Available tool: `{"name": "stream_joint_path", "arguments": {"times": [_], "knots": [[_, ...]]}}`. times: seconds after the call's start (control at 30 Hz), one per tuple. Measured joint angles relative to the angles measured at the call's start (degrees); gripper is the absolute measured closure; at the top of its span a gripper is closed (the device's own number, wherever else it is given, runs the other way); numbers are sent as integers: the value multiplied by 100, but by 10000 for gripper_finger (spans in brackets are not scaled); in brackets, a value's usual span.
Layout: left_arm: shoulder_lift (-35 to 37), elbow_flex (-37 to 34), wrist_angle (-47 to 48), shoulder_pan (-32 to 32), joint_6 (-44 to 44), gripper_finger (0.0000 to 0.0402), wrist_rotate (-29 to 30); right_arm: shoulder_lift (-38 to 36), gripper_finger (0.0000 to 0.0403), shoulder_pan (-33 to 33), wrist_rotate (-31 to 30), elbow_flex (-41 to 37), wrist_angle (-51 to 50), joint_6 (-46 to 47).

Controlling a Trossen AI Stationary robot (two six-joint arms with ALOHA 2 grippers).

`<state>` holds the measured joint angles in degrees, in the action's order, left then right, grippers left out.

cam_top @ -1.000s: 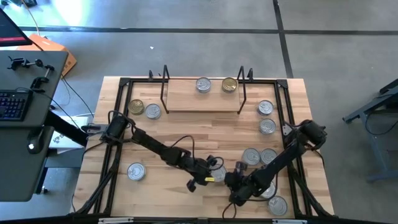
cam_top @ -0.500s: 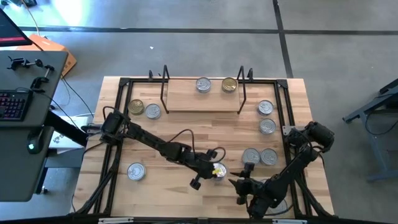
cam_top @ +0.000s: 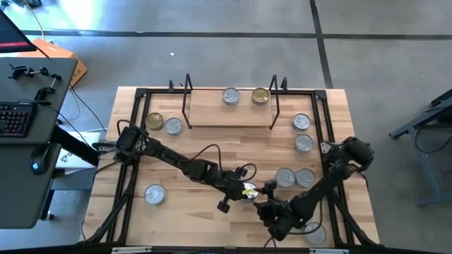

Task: Stack canned seafood by type on shelf
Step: Put the blue tuna can on the shelf

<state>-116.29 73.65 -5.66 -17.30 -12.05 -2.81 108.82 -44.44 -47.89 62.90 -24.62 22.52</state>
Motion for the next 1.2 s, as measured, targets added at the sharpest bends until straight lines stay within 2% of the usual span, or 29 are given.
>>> {"name": "stream_joint_path", "arguments": {"times": [0.1, 0.27, 0.33, 0.43, 0.53, 0.77, 0.93, 1.07, 1.2], "knots": [[0, 0, -23, 4, 0, 401, 0, 265, 110, 108, -1, 1, 134, -93], [0, 0, -22, 2, 91, 401, 21, 518, 130, 178, -238, 1, 221, 408], [0, 1, -46, 1, 99, 401, 188, 530, 157, 214, -154, 1, 218, 637], [19, 3, -55, -9, 90, 397, 646, 528, 219, 280, -166, 1, 171, 809], [125, 24, 37, 9, -150, 374, 741, 522, 283, 327, -171, 3, 156, 942], [420, 18, 349, -40, -749, 279, 803, 500, 284, 406, -52, -135, 246, 1370], [245, 7, 242, -92, -905, 221, 1106, 496, 284, 406, -113, -268, 321, 1723], [122, 7, 141, -54, -911, 189, 1168, 489, 284, 408, -144, -280, 485, 1736], [61, 6, 176, -33, -876, 175, 1382, 427, 284, 429, -95, -288, 562, 1734]]}}
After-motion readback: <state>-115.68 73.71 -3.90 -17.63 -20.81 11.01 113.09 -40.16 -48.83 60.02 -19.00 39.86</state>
